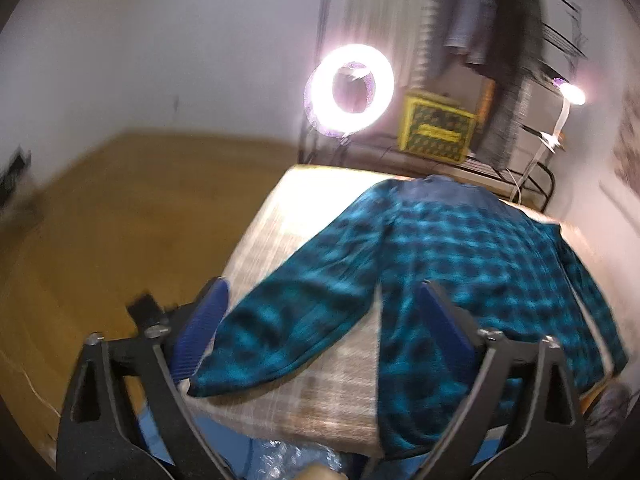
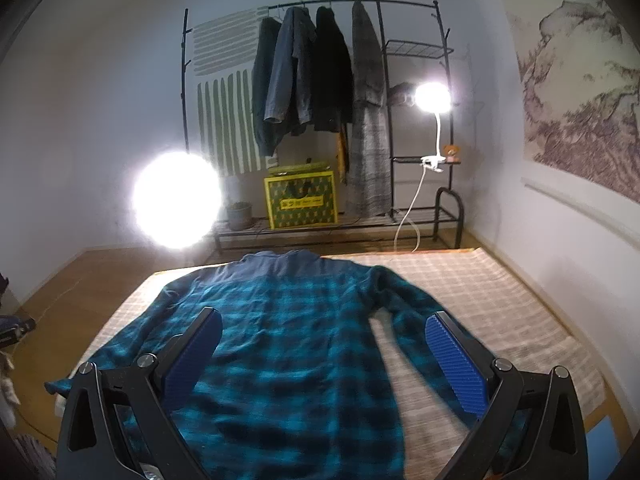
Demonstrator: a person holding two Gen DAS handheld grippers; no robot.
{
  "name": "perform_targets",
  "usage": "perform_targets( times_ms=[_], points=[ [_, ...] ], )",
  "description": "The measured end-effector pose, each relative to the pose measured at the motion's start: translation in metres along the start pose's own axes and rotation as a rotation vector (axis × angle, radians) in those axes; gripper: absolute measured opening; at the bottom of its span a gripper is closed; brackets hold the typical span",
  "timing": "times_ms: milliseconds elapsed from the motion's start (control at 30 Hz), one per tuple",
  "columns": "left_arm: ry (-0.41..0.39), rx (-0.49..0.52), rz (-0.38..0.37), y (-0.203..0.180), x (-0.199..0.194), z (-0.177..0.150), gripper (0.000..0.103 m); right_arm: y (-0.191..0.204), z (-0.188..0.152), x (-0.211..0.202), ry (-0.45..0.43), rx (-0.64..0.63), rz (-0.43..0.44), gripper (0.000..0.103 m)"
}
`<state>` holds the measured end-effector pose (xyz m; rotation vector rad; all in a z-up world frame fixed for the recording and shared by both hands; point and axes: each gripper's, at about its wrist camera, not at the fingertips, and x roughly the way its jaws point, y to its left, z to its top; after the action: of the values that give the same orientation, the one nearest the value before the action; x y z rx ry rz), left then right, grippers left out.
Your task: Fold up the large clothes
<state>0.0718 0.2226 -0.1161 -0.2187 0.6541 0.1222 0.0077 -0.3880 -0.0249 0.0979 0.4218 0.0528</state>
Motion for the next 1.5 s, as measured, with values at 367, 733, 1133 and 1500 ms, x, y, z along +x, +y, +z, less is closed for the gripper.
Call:
perform_targets(
  times_ms=[367,733,1133,1500],
  points=[
    [0.279,-0.348,0.03,0.143,0.094,-0.035,0.061,0.021,-0.01,0.028,0.111,0.039,0.114,0.077],
    [0.514,-0.641,-0.085,0.188,0.126,-0.102,0.06,0.053,-0.01,0.037,0.122,0.009,0.128,0.077],
    [0.42,-0.608,-0.158,0.15,0.139,-0.08,0.012,0.084,-0.011,0.024,0.096,-0.088,0.159,0.077],
    [0.151,-0.259,-0.35,0.029,0.068,-0.025,0.01,0.095,-0.019,0.071,0.231,-0.067,0.319,0.058]
  ],
)
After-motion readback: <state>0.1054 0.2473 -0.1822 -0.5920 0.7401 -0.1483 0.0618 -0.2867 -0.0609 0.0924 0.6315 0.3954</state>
